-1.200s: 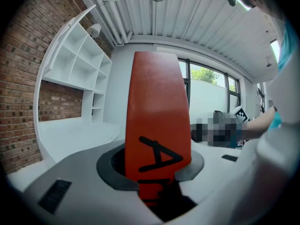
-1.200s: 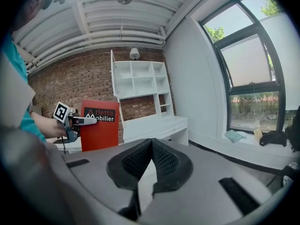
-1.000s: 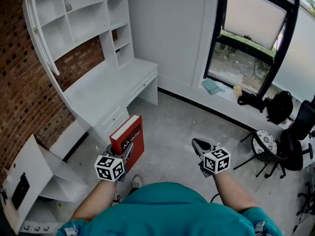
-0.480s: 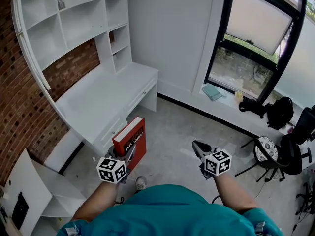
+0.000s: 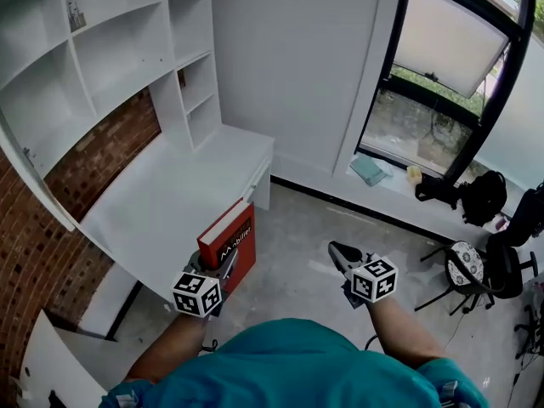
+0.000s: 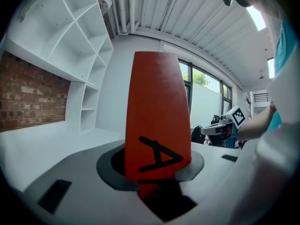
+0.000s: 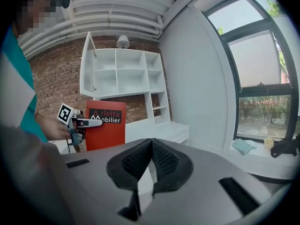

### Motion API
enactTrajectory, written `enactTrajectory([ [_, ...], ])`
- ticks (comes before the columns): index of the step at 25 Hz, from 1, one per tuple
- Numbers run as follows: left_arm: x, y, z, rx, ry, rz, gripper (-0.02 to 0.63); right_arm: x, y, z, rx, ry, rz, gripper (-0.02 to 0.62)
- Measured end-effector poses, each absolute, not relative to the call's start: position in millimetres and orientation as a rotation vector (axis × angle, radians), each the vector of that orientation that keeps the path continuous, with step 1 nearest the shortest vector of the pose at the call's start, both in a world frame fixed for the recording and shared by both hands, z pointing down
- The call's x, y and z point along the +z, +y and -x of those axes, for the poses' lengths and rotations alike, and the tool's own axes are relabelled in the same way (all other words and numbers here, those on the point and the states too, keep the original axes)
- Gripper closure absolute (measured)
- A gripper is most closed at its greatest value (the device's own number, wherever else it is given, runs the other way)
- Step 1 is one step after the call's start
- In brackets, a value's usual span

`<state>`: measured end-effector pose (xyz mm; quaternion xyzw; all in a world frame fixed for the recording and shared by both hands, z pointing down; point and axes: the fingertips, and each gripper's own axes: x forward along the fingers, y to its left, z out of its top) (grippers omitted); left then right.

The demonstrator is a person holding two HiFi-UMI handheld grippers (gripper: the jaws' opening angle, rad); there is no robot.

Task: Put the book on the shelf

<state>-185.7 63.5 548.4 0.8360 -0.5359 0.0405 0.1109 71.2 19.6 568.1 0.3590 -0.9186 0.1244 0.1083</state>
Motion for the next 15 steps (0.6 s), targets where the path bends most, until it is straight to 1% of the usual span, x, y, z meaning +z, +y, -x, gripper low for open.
enactTrajectory([
  [8, 541, -1, 229, 0.126, -1.536, -2.475, 0.439, 565, -42, -30, 0.386, -2.693, -1.096, 0.574],
  [15, 545, -37, 241, 0.126, -1.541, -2.441, 0.438, 573, -81, -26, 0.414, -2.683, -1.093, 0.574],
])
